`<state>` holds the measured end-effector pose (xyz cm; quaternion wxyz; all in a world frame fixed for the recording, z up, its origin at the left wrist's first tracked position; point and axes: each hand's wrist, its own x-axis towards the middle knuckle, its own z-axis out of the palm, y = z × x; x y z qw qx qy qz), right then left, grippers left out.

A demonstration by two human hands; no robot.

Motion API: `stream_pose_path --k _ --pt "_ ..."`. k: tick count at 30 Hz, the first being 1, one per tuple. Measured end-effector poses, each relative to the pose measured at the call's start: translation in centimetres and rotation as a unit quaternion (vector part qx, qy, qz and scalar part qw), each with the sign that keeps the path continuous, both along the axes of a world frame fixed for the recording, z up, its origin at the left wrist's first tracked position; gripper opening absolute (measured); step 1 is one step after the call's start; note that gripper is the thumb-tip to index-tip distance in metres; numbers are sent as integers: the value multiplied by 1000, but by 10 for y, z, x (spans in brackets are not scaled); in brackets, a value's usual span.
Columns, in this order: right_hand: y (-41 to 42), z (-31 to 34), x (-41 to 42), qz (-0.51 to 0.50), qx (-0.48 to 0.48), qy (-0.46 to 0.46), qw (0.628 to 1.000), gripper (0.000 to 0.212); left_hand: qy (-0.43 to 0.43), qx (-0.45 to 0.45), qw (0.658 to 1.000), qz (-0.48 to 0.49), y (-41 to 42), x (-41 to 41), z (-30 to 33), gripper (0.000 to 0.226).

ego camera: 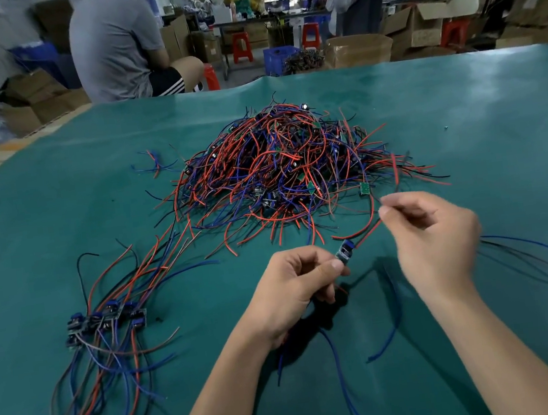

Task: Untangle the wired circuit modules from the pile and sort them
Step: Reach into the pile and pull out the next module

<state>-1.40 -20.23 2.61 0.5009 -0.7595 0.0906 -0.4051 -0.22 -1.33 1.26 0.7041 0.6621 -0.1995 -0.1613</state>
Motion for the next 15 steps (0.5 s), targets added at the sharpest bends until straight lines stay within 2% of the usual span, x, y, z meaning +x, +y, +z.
stream_pose_path --k 4,10,15 --pt "-14 2 -1 -86 -14 -27 996 21 -5 13 1000 -14 2 1 -2 14" --pt "-31 1 1 -131 23 -54 990 10 -16 22 999 -20 1 0 -2 15" --pt "-40 3 1 -231 65 -80 967 26 9 -35 999 41 -3 0 -5 20"
